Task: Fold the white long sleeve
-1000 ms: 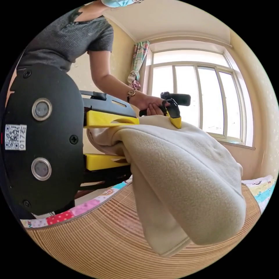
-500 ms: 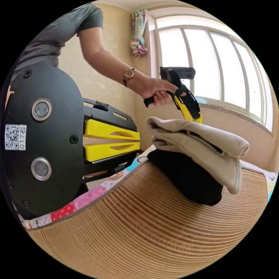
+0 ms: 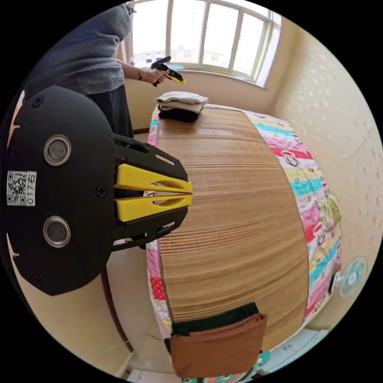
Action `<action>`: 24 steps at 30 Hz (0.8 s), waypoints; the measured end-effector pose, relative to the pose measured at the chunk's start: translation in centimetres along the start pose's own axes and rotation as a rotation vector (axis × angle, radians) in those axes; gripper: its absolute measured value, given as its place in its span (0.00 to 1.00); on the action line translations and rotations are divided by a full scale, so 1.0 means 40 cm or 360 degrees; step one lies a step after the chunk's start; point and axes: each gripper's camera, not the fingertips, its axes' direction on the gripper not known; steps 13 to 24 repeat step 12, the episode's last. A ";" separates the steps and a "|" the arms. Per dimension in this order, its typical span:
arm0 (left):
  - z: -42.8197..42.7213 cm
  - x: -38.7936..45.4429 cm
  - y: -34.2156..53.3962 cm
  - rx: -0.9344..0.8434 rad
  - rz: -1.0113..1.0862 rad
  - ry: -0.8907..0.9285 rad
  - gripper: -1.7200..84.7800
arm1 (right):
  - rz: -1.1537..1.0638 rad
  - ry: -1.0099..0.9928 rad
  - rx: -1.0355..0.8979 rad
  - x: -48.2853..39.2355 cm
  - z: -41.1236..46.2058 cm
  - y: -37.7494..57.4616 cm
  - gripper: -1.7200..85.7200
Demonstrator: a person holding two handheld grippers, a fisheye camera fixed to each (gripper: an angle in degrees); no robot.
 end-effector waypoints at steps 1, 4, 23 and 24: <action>0.031 0.075 0.002 -0.0037 0.0125 0.0101 0.07 | 0.0091 0.0062 0.0049 0.018 -0.031 0.037 0.03; 0.114 0.282 0.034 -0.0157 0.0388 0.0329 0.03 | 0.0325 0.0090 0.0037 0.089 -0.034 0.132 0.03; 0.278 0.725 0.220 -0.0315 0.0689 0.0682 0.01 | 0.0850 -0.0004 0.0110 0.342 -0.079 0.265 0.04; 0.278 0.725 0.220 -0.0315 0.0689 0.0682 0.01 | 0.0850 -0.0004 0.0110 0.342 -0.079 0.265 0.04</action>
